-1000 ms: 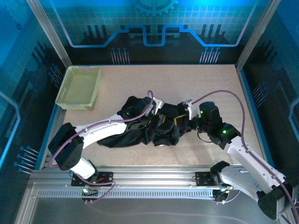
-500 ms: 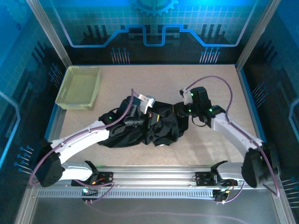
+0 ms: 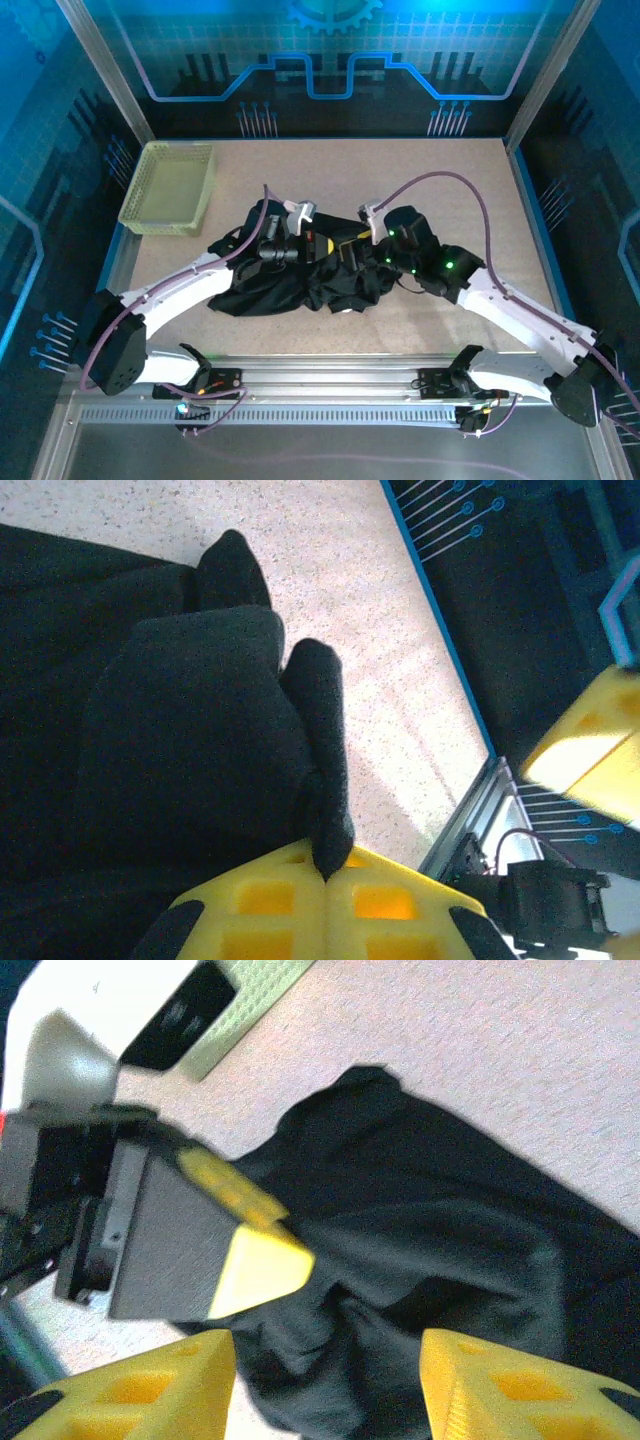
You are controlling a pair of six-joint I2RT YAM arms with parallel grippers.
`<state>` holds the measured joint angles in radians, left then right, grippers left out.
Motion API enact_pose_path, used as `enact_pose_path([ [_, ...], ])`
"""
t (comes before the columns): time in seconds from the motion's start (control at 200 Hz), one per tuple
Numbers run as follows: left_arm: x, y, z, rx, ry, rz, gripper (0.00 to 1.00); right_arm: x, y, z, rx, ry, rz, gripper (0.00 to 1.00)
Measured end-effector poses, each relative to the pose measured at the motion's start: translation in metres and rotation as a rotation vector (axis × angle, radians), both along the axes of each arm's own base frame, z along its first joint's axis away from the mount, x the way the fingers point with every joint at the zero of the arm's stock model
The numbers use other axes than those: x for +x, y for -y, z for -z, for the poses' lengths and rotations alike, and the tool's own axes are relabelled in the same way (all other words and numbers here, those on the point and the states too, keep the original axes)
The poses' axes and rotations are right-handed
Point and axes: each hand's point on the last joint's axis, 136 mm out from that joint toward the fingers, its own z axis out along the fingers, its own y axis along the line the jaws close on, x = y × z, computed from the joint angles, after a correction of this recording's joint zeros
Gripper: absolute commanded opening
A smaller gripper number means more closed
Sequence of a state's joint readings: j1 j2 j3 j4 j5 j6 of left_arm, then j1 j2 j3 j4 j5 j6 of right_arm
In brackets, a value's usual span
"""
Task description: Fold the inside-out t-shirt
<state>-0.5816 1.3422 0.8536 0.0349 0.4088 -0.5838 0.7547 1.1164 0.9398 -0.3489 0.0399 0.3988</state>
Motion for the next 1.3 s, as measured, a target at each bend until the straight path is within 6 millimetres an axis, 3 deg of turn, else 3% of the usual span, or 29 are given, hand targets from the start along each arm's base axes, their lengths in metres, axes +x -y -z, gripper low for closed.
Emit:
enact_pose_path([
  [0.15, 0.0, 0.002, -0.005, -0.027, -0.002, 0.003, 0.0, -0.006, -0.012, 0.051, -0.042, -0.143, -0.013, 0.53],
  [0.24, 0.0, 0.001, -0.004, -0.028, -0.003, 0.004, 0.0, -0.008, -0.016, 0.064, -0.052, -0.184, -0.014, 0.52],
  [0.455, -0.001, -0.003, 0.001, -0.025, -0.008, -0.005, 0.0, -0.006, -0.019, 0.069, -0.047, -0.199, -0.008, 0.29],
  [0.67, 0.0, -0.008, -0.003, -0.035, -0.001, -0.019, 0.0, -0.004, -0.017, 0.081, -0.08, -0.211, -0.001, 0.35],
  [0.825, 0.0, -0.008, -0.004, -0.04, -0.004, -0.022, 0.0, -0.005, -0.017, 0.092, -0.103, -0.229, 0.0, 0.31],
  [0.91, 0.0, -0.008, -0.004, -0.045, -0.008, -0.026, 0.0, -0.004, -0.017, 0.095, -0.112, -0.233, 0.0, 0.21],
  [1.025, 0.001, -0.008, -0.005, -0.047, -0.01, -0.029, 0.0, -0.001, -0.016, 0.094, -0.113, -0.224, 0.014, 0.0],
  [1.181, 0.004, -0.019, -0.001, -0.044, -0.014, -0.058, 0.0, -0.001, -0.009, 0.088, -0.118, -0.183, 0.029, 0.0],
  [1.301, 0.013, -0.031, 0.004, -0.041, -0.029, -0.101, 0.0, -0.009, 0.003, 0.069, -0.084, -0.118, 0.03, 0.0],
])
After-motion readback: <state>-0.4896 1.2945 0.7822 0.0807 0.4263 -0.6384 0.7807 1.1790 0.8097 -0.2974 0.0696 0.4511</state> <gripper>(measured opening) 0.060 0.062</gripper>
